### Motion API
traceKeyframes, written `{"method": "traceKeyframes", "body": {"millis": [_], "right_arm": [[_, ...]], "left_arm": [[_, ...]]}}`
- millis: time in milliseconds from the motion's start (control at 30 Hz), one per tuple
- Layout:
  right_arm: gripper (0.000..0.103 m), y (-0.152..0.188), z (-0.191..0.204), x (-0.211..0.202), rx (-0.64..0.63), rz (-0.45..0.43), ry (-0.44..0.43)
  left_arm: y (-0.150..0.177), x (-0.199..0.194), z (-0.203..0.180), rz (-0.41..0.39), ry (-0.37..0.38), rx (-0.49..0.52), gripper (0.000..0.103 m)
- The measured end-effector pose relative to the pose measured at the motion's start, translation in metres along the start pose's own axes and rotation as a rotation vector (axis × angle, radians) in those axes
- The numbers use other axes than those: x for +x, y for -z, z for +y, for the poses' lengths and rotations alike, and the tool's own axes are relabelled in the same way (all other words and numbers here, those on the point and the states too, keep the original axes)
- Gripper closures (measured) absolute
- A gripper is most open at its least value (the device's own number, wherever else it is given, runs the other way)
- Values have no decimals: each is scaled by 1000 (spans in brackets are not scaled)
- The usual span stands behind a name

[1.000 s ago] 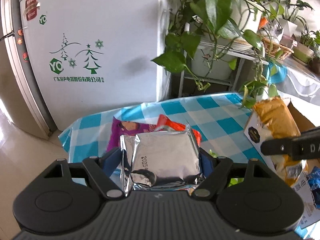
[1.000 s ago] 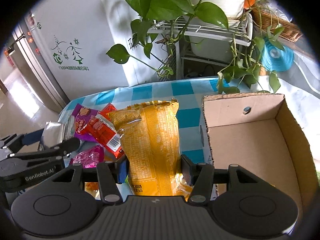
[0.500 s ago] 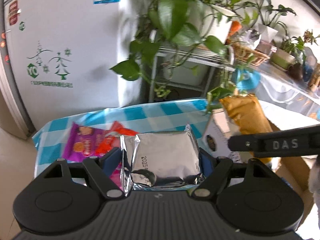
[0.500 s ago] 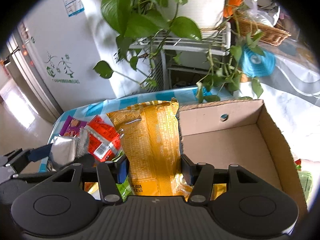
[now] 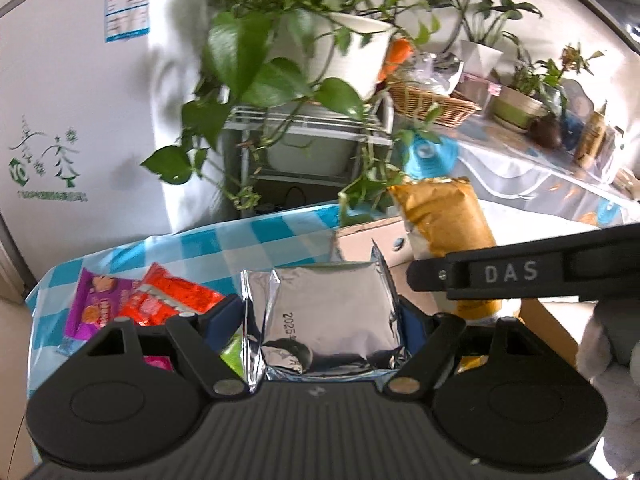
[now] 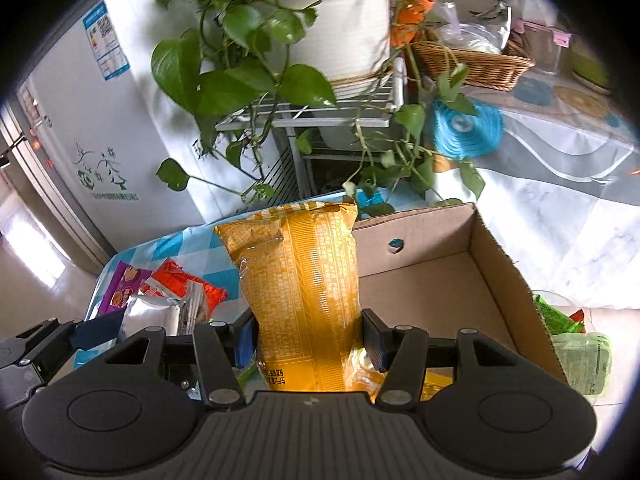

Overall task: Organize snacks
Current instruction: 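Carry the yellow chip bag with the right tool while the left carries the silver packet to the box, then open both grippers to drop the packets into the cardboard box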

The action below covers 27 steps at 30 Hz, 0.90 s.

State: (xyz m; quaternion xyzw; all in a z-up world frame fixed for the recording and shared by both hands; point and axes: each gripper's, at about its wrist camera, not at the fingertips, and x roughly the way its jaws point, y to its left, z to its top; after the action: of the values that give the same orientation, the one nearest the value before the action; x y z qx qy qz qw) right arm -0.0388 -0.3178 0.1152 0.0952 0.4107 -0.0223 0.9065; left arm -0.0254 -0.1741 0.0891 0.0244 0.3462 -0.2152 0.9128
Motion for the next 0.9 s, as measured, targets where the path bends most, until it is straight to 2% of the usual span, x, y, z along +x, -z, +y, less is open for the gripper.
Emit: {"method": "traceKeyframes", "body": {"millis": [300,633,900], "right_arm": [[43,-2,-30,-19,45,-35,19],[43,-3,-73,-41,143,-85,37],[43,-1,-87,-37,182,-66,51]], "left_arm": [[2,4,-32,17,61,1,23],[7,12,-77,37,131,58,23],[11,25,-99,84,171,84,23]]}}
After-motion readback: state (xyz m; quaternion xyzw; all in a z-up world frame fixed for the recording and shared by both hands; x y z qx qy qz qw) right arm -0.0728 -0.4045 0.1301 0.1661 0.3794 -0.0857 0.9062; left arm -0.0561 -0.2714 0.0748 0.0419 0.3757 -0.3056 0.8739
